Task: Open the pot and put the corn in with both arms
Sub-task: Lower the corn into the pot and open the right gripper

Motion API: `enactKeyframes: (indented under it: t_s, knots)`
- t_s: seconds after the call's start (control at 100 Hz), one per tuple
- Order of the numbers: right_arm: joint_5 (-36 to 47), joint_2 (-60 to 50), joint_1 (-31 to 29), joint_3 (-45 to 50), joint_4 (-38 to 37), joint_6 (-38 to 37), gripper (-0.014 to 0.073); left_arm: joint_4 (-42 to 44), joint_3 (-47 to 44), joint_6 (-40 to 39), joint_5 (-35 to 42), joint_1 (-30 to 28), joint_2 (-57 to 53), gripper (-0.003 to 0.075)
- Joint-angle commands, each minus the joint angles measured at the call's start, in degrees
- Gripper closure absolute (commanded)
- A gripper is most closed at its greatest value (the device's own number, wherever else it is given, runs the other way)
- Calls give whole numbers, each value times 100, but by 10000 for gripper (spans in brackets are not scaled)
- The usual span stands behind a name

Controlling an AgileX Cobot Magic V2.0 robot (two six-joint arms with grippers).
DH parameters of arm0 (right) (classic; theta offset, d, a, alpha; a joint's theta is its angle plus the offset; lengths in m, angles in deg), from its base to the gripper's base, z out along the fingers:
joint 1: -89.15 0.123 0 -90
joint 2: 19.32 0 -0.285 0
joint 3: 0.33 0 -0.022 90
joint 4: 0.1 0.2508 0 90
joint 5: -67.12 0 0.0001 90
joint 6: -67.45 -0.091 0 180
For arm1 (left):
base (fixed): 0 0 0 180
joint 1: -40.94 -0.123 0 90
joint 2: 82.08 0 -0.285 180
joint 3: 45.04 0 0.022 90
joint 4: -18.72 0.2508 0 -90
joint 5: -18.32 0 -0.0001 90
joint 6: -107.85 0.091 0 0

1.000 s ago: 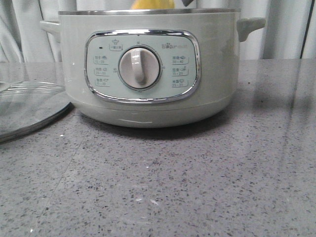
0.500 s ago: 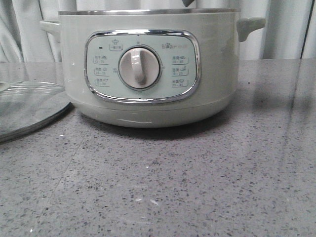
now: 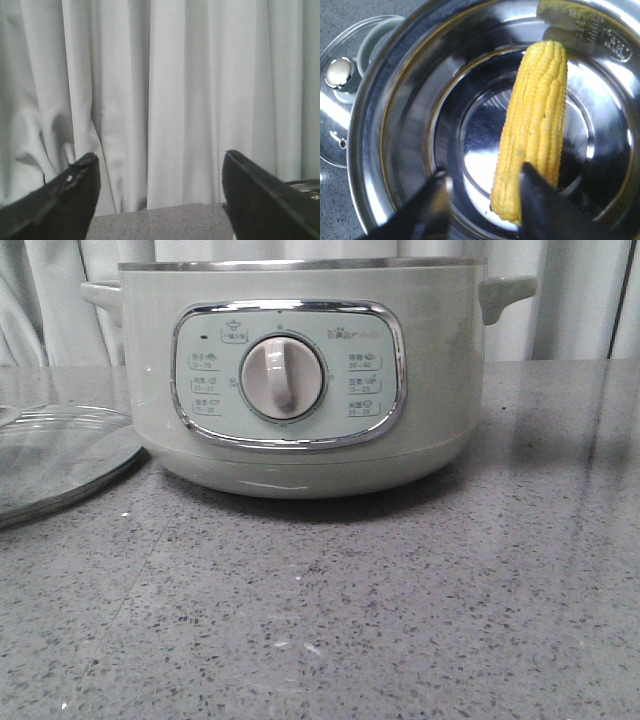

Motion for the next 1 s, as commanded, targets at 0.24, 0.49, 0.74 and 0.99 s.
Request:
enactKeyframes:
  t_s: [0.24,0.49,0.74,0.99]
  knots:
    - [-29,-769,-24,-188,-790,57,664,-13,173,-304,162,45,-204,739]
    - [489,-1705,-24,245,-1244,66,664,134,173,-304,-818,45,-787,741]
    - [2311,-3055,-24,2095,-1751,66,663,134,153,-304,-1641,45,-1705,741]
    - [3802,-4397,-24,4217,-2002,66,663,5,-318,-304,-1930,45,-2730,741]
